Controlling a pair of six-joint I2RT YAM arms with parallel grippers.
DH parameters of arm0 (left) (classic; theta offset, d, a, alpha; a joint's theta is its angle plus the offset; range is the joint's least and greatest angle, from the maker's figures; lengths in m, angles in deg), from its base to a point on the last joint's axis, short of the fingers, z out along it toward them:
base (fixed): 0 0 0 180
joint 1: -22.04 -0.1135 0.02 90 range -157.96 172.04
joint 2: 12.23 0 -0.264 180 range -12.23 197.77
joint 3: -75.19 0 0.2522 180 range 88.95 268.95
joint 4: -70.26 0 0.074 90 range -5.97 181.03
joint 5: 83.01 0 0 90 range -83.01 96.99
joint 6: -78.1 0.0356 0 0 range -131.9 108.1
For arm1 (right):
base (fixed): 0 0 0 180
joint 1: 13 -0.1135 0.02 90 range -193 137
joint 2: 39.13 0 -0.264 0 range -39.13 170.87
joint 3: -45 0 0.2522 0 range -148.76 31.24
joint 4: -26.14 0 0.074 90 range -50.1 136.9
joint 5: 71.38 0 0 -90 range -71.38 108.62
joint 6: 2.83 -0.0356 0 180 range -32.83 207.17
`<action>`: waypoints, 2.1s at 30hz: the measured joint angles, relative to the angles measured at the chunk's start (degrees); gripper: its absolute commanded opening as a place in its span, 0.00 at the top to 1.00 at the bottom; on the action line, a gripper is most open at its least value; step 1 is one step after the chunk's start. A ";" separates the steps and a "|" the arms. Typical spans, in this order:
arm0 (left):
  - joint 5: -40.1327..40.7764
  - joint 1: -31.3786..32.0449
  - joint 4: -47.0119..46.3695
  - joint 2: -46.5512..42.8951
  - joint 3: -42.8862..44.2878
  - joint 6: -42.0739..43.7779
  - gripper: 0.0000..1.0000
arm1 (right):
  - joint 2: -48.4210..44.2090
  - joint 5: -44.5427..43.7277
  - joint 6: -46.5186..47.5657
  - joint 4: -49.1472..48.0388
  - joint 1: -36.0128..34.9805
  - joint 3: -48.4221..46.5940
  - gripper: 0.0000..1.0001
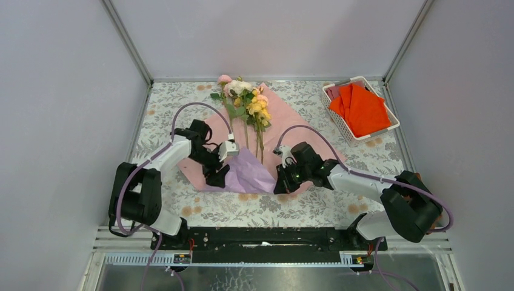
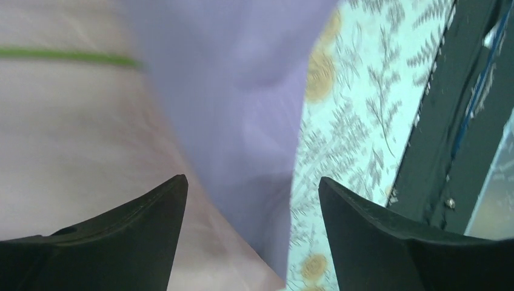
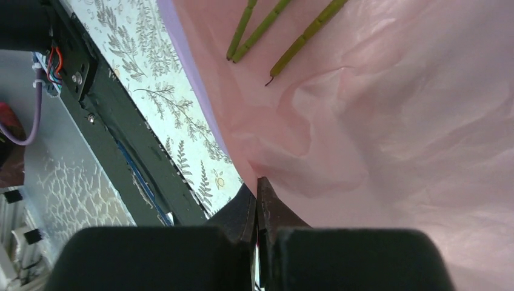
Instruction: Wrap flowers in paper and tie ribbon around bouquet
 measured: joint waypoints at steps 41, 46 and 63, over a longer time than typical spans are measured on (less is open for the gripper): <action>7.39 -6.01 2.47 2.10 7.80 -9.22 0.39 | 16.39 -3.91 2.91 17.88 9.86 -12.85 0.97; 8.35 3.30 1.90 -6.86 7.34 -11.28 0.52 | 17.03 -4.33 2.91 17.86 9.86 -14.08 0.96; 19.15 12.48 -11.89 0.42 -7.93 -11.37 0.71 | 20.35 -1.55 4.15 17.64 11.15 -16.57 0.94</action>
